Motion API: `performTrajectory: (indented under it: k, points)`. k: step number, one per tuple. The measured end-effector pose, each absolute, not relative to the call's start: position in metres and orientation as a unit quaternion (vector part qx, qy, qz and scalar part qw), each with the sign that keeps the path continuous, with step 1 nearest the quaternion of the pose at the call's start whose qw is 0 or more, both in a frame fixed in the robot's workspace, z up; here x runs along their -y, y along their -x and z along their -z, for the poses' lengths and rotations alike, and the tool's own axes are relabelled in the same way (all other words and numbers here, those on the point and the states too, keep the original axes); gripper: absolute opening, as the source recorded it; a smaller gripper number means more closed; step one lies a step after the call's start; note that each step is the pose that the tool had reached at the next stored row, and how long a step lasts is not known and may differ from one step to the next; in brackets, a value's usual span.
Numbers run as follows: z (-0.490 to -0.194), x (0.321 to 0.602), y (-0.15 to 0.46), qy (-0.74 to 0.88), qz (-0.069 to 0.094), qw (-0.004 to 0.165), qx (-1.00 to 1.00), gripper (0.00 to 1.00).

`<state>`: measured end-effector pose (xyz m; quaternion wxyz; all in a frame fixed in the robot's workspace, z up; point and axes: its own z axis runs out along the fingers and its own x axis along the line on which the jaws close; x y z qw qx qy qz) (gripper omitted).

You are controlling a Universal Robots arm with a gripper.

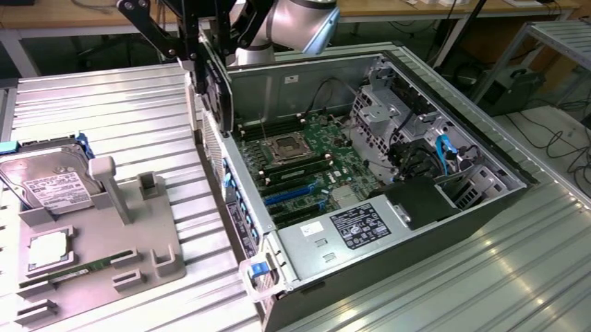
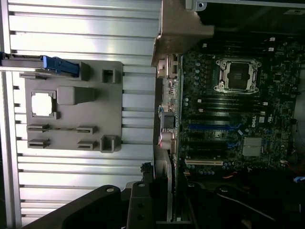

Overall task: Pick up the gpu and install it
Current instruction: 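Pick up the gpu and move the gpu toward the slot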

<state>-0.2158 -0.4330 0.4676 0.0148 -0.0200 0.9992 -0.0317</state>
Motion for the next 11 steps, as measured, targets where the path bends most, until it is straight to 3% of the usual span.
performTrajectory:
  k: [11]
  points:
    - [-0.4675, 0.4330, 0.2069, 0.020, 0.032, 0.015, -0.999, 0.28]
